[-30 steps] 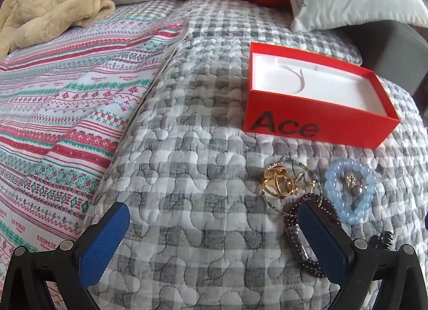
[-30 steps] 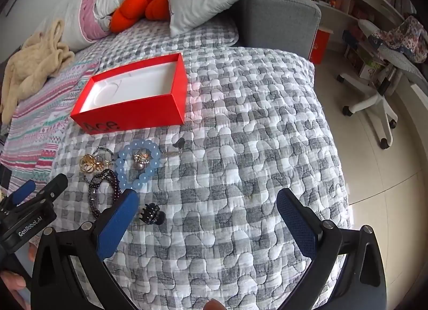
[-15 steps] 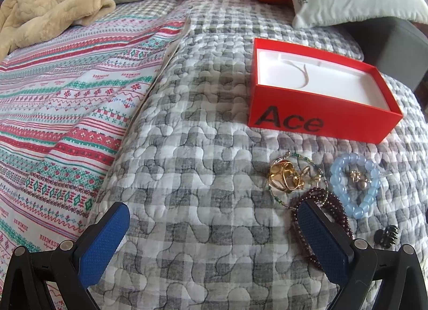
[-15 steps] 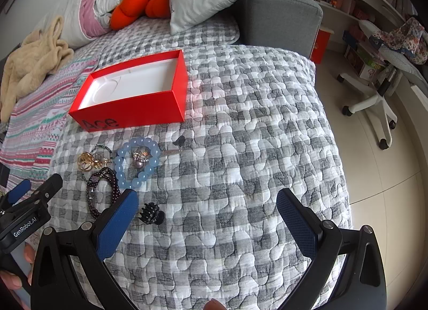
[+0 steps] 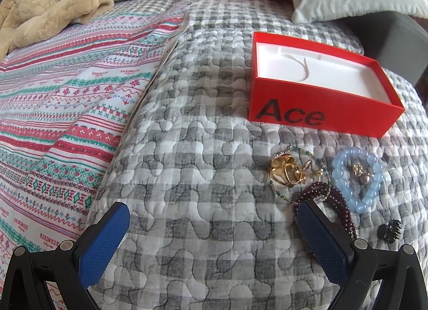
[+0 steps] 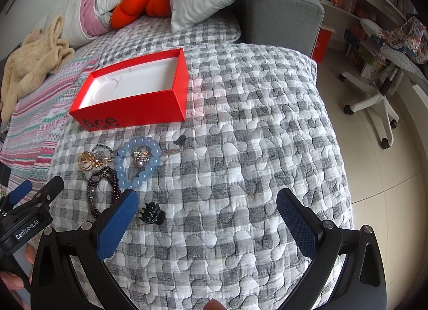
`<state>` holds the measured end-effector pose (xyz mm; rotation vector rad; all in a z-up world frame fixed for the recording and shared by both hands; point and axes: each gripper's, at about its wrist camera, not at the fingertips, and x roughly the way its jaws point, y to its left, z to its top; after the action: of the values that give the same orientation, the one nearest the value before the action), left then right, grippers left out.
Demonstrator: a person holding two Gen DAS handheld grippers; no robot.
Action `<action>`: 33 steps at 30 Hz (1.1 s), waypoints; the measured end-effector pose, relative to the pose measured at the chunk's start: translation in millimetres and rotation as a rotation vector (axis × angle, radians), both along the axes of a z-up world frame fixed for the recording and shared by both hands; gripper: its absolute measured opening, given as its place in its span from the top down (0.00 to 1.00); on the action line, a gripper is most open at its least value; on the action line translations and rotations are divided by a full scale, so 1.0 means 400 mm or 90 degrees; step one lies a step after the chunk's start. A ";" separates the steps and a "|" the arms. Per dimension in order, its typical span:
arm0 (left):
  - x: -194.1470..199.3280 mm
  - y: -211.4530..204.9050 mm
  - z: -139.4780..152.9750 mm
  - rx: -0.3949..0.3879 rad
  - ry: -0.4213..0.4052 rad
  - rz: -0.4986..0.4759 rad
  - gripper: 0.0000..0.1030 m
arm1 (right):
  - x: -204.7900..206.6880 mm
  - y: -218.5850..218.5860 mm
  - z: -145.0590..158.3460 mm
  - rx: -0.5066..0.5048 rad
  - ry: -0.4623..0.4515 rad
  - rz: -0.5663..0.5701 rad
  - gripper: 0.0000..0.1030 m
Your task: Organize jewelry
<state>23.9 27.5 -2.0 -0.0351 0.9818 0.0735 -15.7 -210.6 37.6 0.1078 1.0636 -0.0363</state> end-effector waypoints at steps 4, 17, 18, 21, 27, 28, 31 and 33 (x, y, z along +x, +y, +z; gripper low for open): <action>-0.005 -0.011 -0.001 0.000 0.000 -0.011 0.00 | 0.001 -0.007 -0.006 0.012 0.004 0.001 0.00; -0.025 -0.050 -0.012 0.005 0.004 -0.041 0.00 | 0.008 -0.043 -0.015 0.047 0.029 0.006 0.00; -0.026 -0.053 -0.011 0.007 0.003 -0.043 0.00 | 0.008 -0.043 -0.017 0.045 0.030 0.006 0.00; -0.031 -0.062 -0.010 0.010 0.003 -0.049 0.00 | 0.006 -0.044 -0.017 0.042 0.030 0.007 0.00; -0.037 -0.072 -0.001 0.016 0.000 -0.053 0.00 | 0.003 -0.047 -0.016 0.031 0.029 0.008 0.00; -0.036 -0.073 -0.001 0.017 -0.001 -0.053 0.00 | 0.003 -0.049 -0.015 0.030 0.029 0.007 0.00; -0.036 -0.078 0.000 0.020 0.000 -0.053 0.00 | 0.001 -0.054 -0.013 0.030 0.029 0.005 0.00; -0.036 -0.080 0.001 0.022 0.000 -0.054 0.00 | 0.001 -0.056 -0.013 0.029 0.029 0.005 0.00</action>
<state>9.4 -4.5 -1.6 0.0383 0.9804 0.0132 -15.1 -233.1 32.4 0.1450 1.1103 -0.0073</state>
